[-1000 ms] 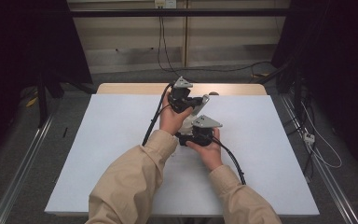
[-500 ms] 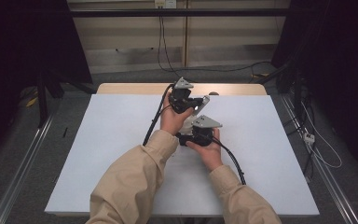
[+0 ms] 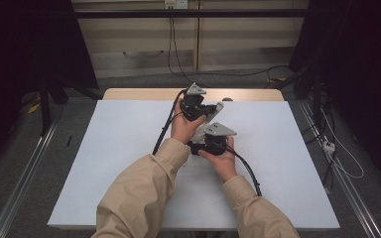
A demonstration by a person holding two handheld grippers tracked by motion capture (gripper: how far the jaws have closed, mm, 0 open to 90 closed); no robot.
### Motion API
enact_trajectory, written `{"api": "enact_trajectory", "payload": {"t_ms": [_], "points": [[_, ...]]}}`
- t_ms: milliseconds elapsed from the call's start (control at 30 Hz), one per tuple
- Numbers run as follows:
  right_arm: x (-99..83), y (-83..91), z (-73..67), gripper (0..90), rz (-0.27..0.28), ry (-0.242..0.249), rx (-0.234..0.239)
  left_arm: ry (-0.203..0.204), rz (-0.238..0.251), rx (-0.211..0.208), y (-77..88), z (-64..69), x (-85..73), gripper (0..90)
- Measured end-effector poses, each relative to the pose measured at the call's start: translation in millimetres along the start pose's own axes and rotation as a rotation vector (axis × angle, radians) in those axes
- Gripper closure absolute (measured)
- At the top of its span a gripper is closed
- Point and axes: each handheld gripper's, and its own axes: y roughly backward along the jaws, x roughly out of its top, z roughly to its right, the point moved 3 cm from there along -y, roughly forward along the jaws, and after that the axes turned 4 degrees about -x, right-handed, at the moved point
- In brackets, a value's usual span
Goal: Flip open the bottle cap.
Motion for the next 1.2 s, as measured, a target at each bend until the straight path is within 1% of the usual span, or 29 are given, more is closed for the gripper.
{"api": "enact_trajectory", "payload": {"t_ms": [100,233,600,833,1033,1133,1200], "points": [[0.0,0.1,0.0,18.8,0.000,-0.002,0.000,0.000,0.004,-0.003,-1.0,0.1,-0.3,90.0],[0.1,-0.3,0.0,18.8,0.004,0.011,-0.001,0.000,-0.005,-0.009,-2.5,-0.4,-1.6,90.0],[0.1,0.1,0.4,18.8,-0.001,-0.002,0.004,0.009,-0.013,-0.023,-6.5,-0.8,-4.0,90.0],[0.1,0.3,1.3,18.8,-0.003,-0.007,0.007,0.008,-0.020,-0.029,-7.5,-0.4,-4.3,90.0],[0.1,0.3,1.5,18.8,-0.003,-0.010,0.006,-0.003,-0.033,-0.031,-7.7,1.2,-4.7,90.0],[0.2,0.4,1.6,18.9,-0.005,-0.011,0.007,0.002,-0.033,-0.033,-8.0,1.0,-5.1,90.0],[0.3,0.5,1.3,18.9,-0.007,-0.010,0.005,-0.009,-0.036,-0.028,-8.1,1.8,-5.2,90.0]]}}
